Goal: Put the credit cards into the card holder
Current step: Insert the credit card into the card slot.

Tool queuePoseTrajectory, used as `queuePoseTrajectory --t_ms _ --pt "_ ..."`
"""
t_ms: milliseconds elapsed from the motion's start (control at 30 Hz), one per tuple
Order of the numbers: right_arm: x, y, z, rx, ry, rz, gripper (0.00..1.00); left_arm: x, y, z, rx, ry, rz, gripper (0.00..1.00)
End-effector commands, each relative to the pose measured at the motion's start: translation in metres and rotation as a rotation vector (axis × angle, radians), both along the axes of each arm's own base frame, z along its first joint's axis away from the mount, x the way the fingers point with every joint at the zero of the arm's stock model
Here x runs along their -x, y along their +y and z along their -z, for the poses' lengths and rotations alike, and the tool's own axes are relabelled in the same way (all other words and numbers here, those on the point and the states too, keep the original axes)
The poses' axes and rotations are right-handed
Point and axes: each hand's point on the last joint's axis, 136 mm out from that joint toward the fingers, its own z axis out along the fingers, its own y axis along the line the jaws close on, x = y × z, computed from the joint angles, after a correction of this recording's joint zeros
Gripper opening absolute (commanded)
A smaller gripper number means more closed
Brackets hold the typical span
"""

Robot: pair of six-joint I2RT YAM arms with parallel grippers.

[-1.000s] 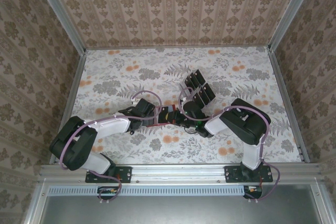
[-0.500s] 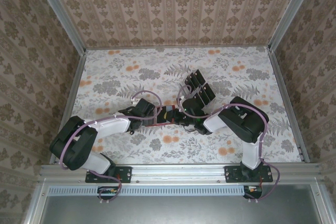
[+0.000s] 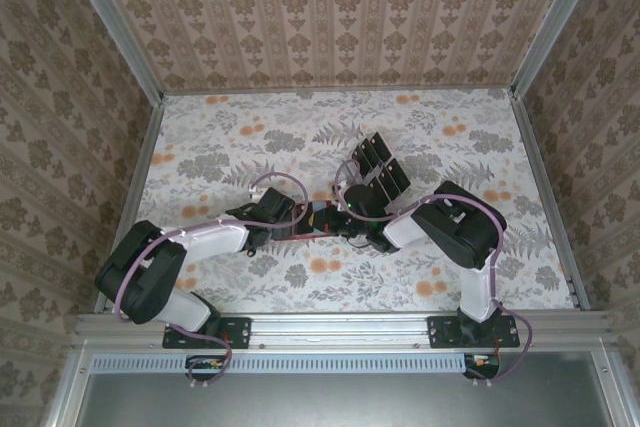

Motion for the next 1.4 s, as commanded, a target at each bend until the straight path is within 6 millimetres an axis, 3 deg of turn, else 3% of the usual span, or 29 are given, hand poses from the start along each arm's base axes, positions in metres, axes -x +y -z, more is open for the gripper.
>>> queuePoseTrajectory --t_ms 0,367,467,700,800,1033,1367 --pt "0.008 -0.002 0.023 0.059 0.067 -0.024 0.00 0.019 0.014 0.019 -0.065 0.097 -0.003 1.00" --pt "0.009 0.005 0.025 0.072 0.093 -0.054 0.00 0.019 0.014 0.017 -0.061 0.093 -0.003 1.00" --pt "0.010 0.003 0.020 0.090 0.088 -0.062 0.04 0.017 0.012 0.013 -0.048 0.090 -0.003 1.00" --pt "0.004 0.000 -0.002 0.168 0.051 -0.083 0.44 0.007 0.011 -0.009 0.042 0.057 -0.030 1.00" --pt "0.001 -0.001 -0.010 0.213 0.039 -0.093 0.53 0.001 0.017 -0.018 0.079 0.045 -0.057 1.00" --pt "-0.006 -0.004 -0.020 0.315 0.024 -0.112 0.54 -0.004 0.028 -0.022 0.127 0.053 -0.105 1.00" --pt "-0.010 0.002 -0.009 0.382 0.034 -0.141 0.51 0.001 0.028 -0.008 0.141 0.091 -0.122 1.00"
